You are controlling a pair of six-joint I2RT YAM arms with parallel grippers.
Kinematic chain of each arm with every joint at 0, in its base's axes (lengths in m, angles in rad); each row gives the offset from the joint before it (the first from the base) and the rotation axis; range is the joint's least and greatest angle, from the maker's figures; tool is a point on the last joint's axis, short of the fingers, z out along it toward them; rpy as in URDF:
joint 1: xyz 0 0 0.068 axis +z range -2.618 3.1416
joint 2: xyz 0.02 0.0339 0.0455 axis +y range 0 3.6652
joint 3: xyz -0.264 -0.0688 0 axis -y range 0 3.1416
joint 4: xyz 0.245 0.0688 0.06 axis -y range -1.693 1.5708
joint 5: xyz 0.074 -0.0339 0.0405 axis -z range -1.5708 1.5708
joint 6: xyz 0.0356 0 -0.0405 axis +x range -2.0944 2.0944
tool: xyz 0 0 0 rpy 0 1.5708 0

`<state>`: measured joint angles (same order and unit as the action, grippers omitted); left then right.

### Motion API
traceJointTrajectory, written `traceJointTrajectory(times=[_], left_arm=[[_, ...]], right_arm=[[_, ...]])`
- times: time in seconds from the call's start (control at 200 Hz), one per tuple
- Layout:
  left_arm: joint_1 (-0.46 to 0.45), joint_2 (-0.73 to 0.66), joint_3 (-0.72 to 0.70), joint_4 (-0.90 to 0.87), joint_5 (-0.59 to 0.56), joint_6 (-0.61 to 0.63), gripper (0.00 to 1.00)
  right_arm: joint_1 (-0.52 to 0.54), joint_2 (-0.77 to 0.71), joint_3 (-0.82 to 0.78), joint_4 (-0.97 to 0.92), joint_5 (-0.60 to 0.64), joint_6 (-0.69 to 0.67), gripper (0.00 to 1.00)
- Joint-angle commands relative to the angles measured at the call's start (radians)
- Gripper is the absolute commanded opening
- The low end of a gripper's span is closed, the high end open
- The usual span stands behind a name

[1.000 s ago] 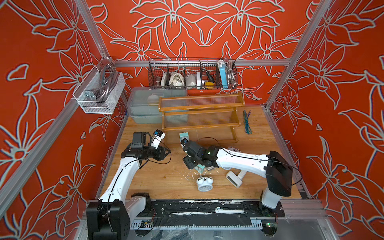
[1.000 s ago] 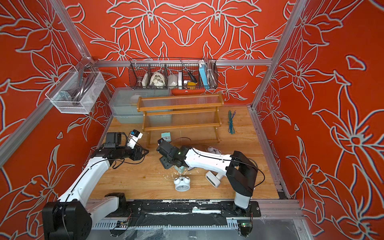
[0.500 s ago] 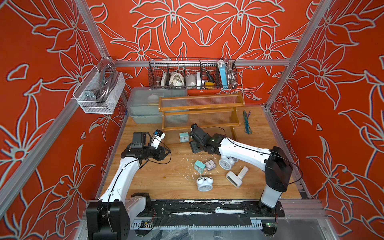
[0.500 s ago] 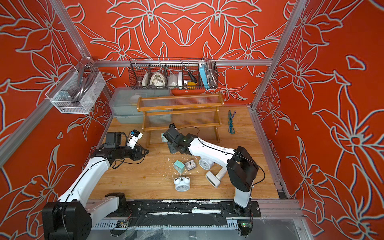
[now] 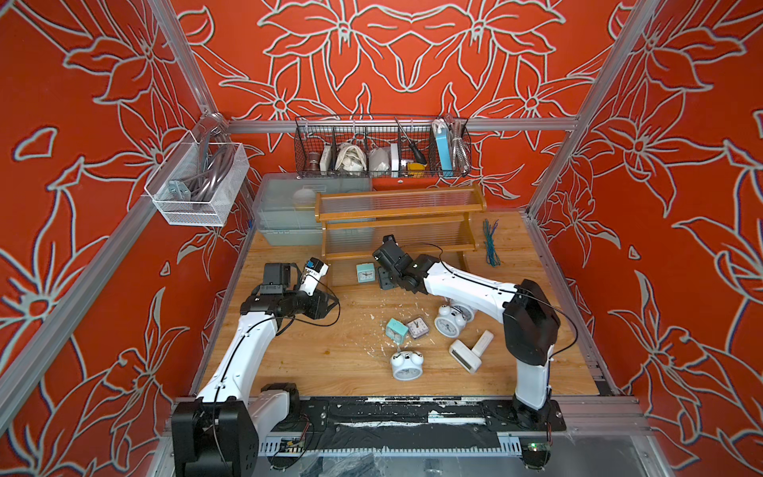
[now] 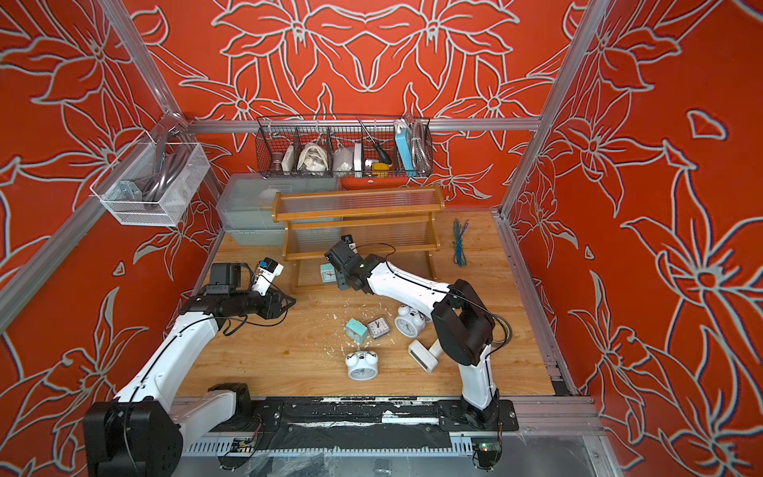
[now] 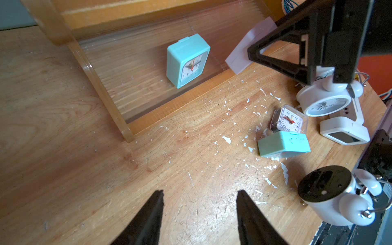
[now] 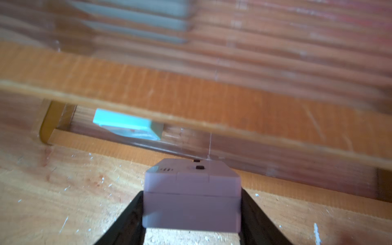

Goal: Place the alarm clocks on the shelf by style
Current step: Place the alarm on the shelf.

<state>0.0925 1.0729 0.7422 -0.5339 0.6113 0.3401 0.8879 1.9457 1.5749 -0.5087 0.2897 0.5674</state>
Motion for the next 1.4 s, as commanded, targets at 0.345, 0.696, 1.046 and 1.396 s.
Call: traceJointTrajectory(times=[0.345, 0.696, 1.046, 1.396], left_arm=[[0.003, -0.017, -0.012, -0.013, 0.005, 0.010, 0.56], [0.003, -0.014, -0.014, -0.012, 0.008, 0.010, 0.56], [0.002, -0.011, -0.013, -0.012, 0.007, 0.010, 0.56], [0.003, -0.008, -0.013, -0.011, 0.008, 0.011, 0.56]], right_arm=[[-0.035, 0.114, 0.109, -0.012, 0.000, 0.009, 0.58], [-0.060, 0.166, 0.140, 0.003, -0.009, 0.006, 0.58], [-0.070, 0.212, 0.169, 0.015, -0.023, 0.005, 0.58], [-0.072, 0.261, 0.214, 0.008, -0.026, -0.001, 0.61]])
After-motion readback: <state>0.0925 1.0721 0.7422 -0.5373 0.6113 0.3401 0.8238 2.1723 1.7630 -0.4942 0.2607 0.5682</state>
